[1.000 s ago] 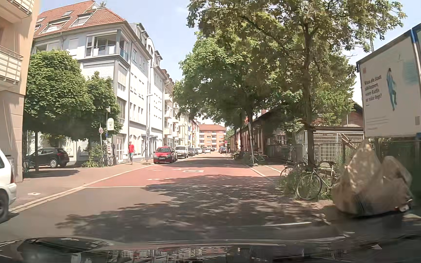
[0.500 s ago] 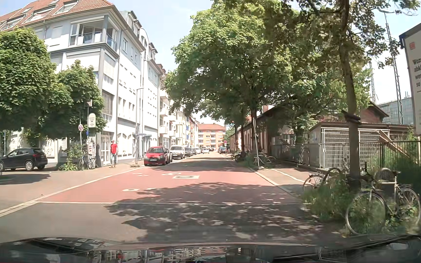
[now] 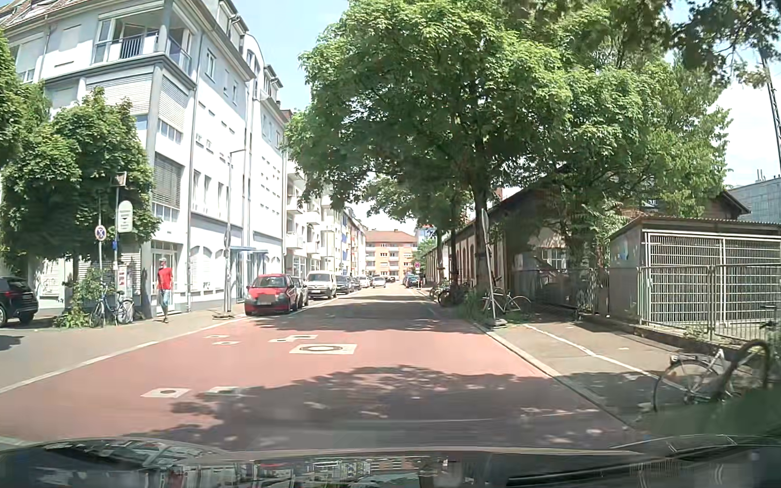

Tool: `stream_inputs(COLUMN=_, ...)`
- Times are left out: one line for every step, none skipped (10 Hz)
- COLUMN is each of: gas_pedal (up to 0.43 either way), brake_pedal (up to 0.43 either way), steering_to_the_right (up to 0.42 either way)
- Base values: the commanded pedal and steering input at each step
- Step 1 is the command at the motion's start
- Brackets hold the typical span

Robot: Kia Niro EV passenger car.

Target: Follow the waypoints while adhering to traffic rules and regulations

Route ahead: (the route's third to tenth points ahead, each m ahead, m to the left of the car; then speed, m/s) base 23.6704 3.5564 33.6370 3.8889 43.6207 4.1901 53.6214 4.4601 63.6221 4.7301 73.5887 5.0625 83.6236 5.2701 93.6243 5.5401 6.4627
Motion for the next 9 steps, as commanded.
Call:
stream_inputs(gas_pedal=0.067, brake_pedal=0.0, steering_to_the_right=0.002)
stream_inputs(gas_pedal=0.067, brake_pedal=0.0, steering_to_the_right=0.001)
stream_inputs(gas_pedal=0.067, brake_pedal=0.0, steering_to_the_right=-0.004)
stream_inputs(gas_pedal=0.067, brake_pedal=0.0, steering_to_the_right=-0.009)
stream_inputs(gas_pedal=0.067, brake_pedal=0.0, steering_to_the_right=-0.012)
stream_inputs(gas_pedal=0.067, brake_pedal=0.0, steering_to_the_right=-0.012)
stream_inputs(gas_pedal=0.067, brake_pedal=0.0, steering_to_the_right=-0.012)
stream_inputs(gas_pedal=0.067, brake_pedal=0.0, steering_to_the_right=-0.012)
stream_inputs(gas_pedal=0.067, brake_pedal=0.0, steering_to_the_right=-0.012)
